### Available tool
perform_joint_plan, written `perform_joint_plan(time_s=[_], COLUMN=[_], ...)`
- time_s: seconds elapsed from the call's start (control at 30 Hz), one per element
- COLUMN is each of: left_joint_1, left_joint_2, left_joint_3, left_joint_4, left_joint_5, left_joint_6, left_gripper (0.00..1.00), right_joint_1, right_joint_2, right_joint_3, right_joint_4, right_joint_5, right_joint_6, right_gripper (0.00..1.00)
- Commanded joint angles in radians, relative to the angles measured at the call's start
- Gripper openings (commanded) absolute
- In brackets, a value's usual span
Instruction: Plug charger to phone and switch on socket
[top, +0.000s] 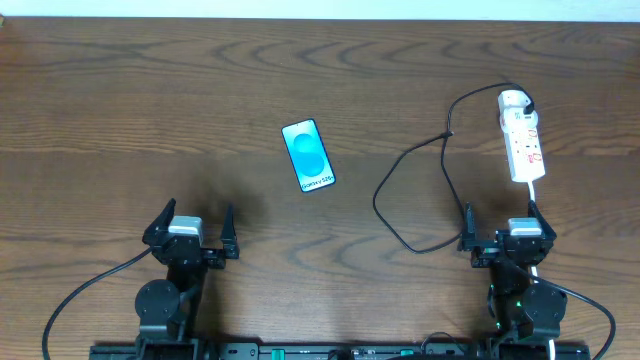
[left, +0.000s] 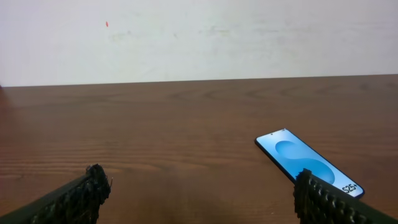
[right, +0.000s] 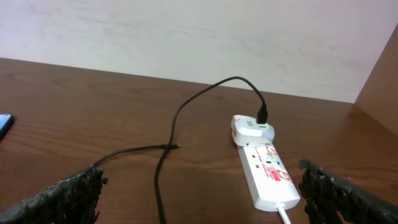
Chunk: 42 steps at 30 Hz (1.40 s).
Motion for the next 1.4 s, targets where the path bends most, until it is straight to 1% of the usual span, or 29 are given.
perform_joint_plan(time_s=[0.0, 1.3, 1.33, 1.37], left_joint_1=[0.004, 0.004, 0.004, 0.004], left_joint_2=[0.000, 0.000, 0.000, 0.000], left_joint_3=[-0.018, -0.018, -0.018, -0.018], left_joint_4=[-0.032, -0.032, -0.032, -0.032], left_joint_5=[0.016, 0.016, 0.016, 0.016], left_joint_6=[0.007, 0.007, 0.007, 0.007], left_gripper=[0.97, 0.97, 0.98, 0.97], right_joint_1=[-0.002, -0.002, -0.002, -0.002], right_joint_2=[-0.004, -0.004, -0.004, -0.004], right_joint_3=[-0.002, -0.002, -0.002, -0.002], right_joint_4=[-0.004, -0.004, -0.004, -0.004], right_joint_5=[0.011, 0.011, 0.011, 0.011], right_joint_6=[0.014, 0.014, 0.014, 0.014], right_gripper=[0.99, 0.99, 0.99, 0.99])
